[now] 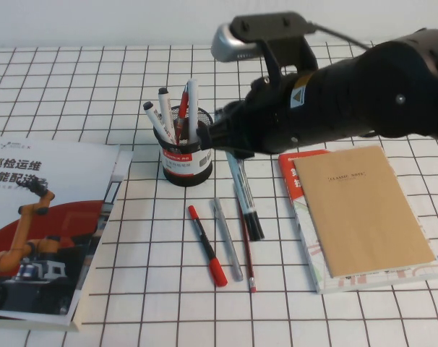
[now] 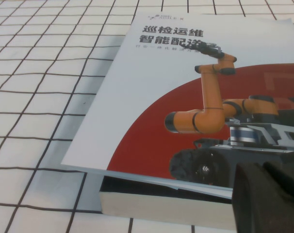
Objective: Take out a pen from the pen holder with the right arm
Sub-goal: 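Take a marker out of the pen holder and lay it on the table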
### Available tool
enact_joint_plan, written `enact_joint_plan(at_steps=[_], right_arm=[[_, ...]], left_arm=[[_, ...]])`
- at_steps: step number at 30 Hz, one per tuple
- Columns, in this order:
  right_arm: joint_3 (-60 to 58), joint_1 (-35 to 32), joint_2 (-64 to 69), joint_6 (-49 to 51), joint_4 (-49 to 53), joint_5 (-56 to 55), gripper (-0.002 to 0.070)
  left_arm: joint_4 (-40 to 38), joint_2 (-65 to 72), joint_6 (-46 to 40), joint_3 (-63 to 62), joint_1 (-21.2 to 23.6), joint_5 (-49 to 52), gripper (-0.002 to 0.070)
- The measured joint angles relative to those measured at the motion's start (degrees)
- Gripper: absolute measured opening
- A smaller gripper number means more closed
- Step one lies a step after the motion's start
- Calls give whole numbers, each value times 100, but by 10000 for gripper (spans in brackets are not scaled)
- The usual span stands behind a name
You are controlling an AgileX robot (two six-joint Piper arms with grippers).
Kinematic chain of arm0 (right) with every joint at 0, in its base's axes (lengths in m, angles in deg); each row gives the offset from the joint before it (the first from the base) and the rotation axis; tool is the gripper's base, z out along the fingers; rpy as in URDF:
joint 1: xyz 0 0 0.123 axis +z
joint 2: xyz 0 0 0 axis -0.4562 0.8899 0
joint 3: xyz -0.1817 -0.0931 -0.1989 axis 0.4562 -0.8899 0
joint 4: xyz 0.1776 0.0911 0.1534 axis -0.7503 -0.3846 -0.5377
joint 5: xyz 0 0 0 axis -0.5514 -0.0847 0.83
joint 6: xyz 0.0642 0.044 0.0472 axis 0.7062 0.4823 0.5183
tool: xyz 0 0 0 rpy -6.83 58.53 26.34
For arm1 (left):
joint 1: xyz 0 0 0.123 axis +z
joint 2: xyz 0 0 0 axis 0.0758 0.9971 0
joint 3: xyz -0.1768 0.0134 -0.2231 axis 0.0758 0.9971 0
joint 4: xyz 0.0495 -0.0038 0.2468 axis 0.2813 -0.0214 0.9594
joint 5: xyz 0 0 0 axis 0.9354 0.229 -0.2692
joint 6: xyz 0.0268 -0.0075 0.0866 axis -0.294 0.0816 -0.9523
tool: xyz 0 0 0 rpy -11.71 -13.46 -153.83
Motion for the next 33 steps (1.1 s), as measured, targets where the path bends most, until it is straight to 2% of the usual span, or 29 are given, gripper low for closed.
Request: enact_joint_plan(at_steps=[9,17,22,33], right_arm=[[0,-325,958,202,-939,196,121],[97,-395,1803,-705,-1858,239,121],[608,-395,2222,-1132,-1937,453,121],[1228,-395,2943,-1365,-1757,624,121]], left_arm=[[0,0,0,0,0,0,-3],[0,0,0,0,0,0,-3],[0,0,0,0,0,0,-3],[0,0,0,0,0,0,-3]])
